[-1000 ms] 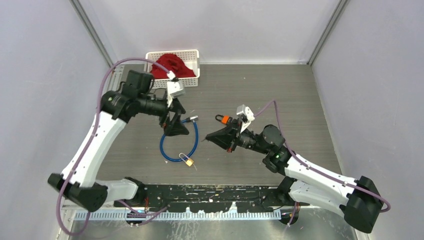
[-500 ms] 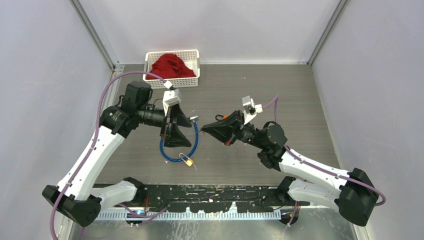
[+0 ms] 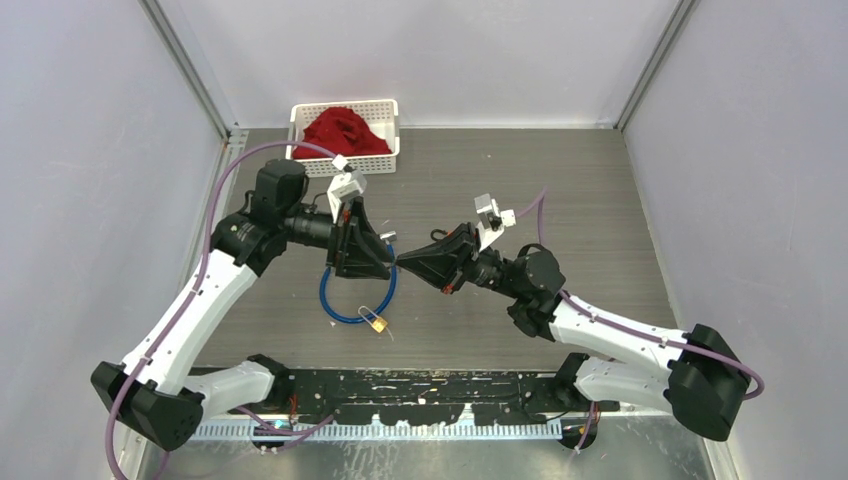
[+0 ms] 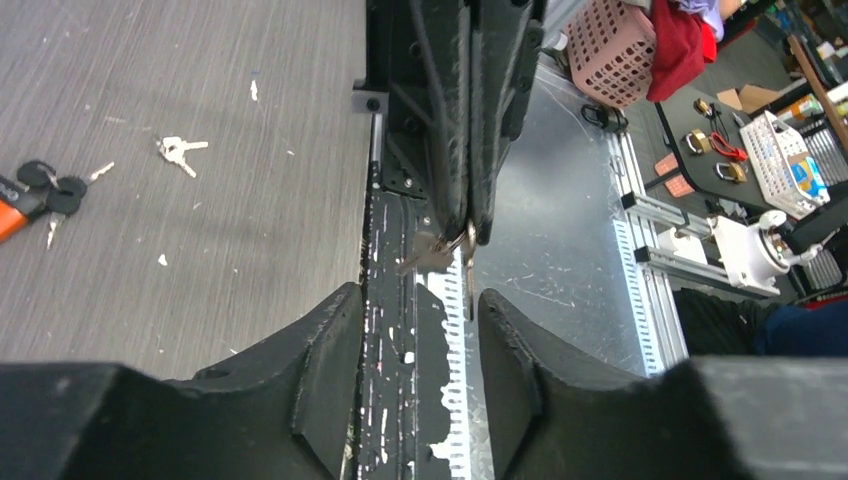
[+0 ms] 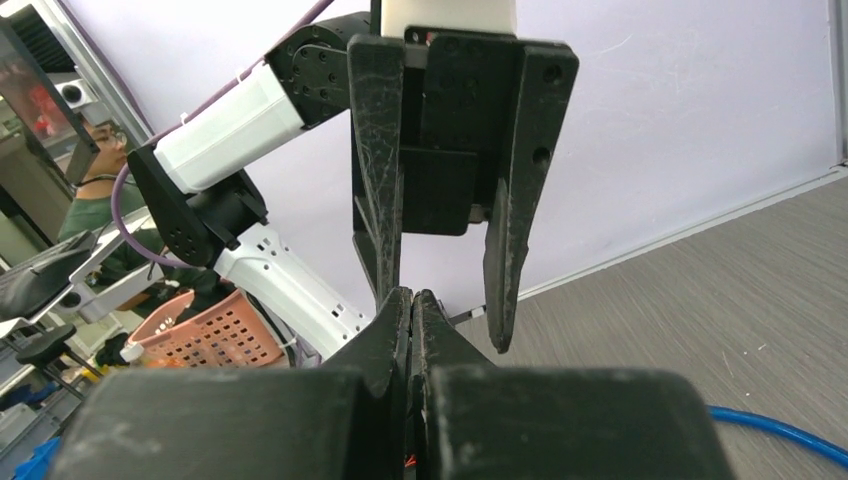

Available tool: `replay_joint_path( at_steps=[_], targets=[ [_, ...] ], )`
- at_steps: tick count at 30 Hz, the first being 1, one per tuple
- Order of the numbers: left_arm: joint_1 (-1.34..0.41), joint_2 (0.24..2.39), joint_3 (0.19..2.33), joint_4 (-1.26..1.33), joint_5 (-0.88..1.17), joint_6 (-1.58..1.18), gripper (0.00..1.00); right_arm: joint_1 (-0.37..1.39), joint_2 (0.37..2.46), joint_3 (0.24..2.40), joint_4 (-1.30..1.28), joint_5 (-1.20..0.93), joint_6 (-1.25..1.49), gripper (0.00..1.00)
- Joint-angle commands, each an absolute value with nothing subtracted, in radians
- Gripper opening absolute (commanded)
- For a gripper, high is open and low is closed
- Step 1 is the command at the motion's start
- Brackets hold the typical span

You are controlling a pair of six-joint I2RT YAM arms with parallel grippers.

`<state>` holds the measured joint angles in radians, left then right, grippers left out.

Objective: Unlock with the key
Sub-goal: Adjust the key.

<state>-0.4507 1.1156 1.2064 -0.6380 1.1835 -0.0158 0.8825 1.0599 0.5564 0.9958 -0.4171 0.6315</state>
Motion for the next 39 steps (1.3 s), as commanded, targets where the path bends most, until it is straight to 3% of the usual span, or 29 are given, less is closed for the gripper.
replay_joint_path(
  at_steps=[1, 8, 13, 19, 27, 34, 39],
  targets=[
    [-0.453, 1.118, 1.216, -0.506, 1.292, -0.119, 0.45, 0.898, 1.07, 0.59, 1.068, -0.389, 0.621, 0.01],
    [-0.453, 1.098, 1.184, -0.477, 1.326, -0.156, 0.34, 0.91, 1.073, 0.587, 1.065, -0.362, 0.605, 0.01],
    [-0.452, 1.078, 1.163, -0.507, 1.281, -0.131, 0.33, 0.917, 1.064, 0.584, 1.049, -0.36, 0.588, 0.01],
    [-0.442, 1.076, 1.189, -0.589, 1.221, -0.059, 0.14, 0.92, 1.045, 0.571, 1.016, -0.355, 0.564, 0.01],
    [-0.44, 1.074, 1.203, -0.621, 1.216, -0.027, 0.01, 0.923, 1.056, 0.569, 1.012, -0.369, 0.558, 0.01],
    [-0.436, 1.077, 1.228, -0.72, 1.123, 0.058, 0.0, 0.94, 1.062, 0.581, 0.964, -0.387, 0.523, 0.01],
    [-0.43, 1.12, 1.277, -0.924, 1.107, 0.198, 0.0, 0.943, 1.06, 0.595, 0.892, -0.41, 0.486, 0.02]
  ],
)
